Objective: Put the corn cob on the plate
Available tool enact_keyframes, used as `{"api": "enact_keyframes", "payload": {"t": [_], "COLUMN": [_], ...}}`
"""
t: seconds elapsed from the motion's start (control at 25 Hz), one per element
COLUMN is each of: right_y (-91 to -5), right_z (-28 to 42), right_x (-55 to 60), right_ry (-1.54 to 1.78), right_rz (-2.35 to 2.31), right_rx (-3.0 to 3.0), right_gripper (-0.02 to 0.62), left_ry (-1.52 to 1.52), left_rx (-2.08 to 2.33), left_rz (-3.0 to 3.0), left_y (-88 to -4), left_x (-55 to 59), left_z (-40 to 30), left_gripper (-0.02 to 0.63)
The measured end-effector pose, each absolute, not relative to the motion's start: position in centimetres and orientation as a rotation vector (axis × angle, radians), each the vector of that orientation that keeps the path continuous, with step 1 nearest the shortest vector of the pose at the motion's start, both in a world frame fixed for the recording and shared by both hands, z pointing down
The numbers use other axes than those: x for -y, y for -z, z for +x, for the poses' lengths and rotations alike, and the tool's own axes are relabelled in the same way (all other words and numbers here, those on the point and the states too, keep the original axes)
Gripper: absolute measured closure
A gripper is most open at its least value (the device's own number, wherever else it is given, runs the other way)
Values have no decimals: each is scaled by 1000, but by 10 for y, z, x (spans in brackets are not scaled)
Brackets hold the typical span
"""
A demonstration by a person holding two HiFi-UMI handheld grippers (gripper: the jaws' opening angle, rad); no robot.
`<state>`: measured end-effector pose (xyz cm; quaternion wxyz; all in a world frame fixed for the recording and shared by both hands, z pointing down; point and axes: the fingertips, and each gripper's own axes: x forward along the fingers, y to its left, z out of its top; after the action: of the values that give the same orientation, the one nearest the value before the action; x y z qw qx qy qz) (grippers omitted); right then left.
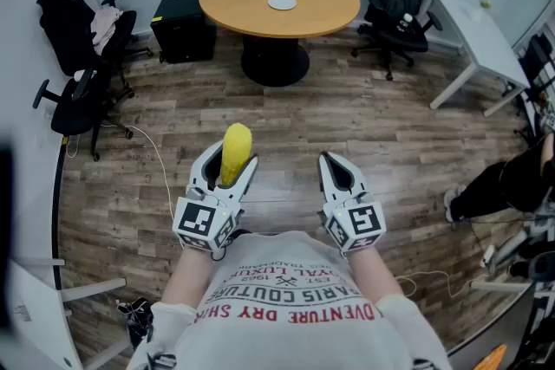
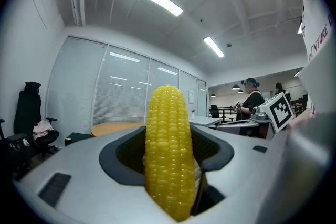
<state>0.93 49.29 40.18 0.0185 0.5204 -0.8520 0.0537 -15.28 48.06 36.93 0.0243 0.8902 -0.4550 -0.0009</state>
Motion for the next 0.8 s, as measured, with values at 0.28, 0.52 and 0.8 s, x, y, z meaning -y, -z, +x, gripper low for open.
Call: {"api": "enact_keyframes", "payload": {"t": [0.28, 0.52, 0.8], "right_y": [-405, -411, -422], "right_z": [5, 13, 27], "right_x": [-491, -490, -490], "right_ry": [-186, -234, -306], "right_rz": [1587, 1606, 1641], "right_rx": [2656, 2636, 2633], "right_gripper": [566, 566, 566], "left_ry": [-9, 5, -8], "left_rx": [1409, 1407, 1390], "left_rz": [2755, 2742, 2713], "left_y": [-370, -371, -380], "left_x": [-479, -477, -479], "left_z": [-153, -149, -139], "left_gripper": [325, 325, 325]}}
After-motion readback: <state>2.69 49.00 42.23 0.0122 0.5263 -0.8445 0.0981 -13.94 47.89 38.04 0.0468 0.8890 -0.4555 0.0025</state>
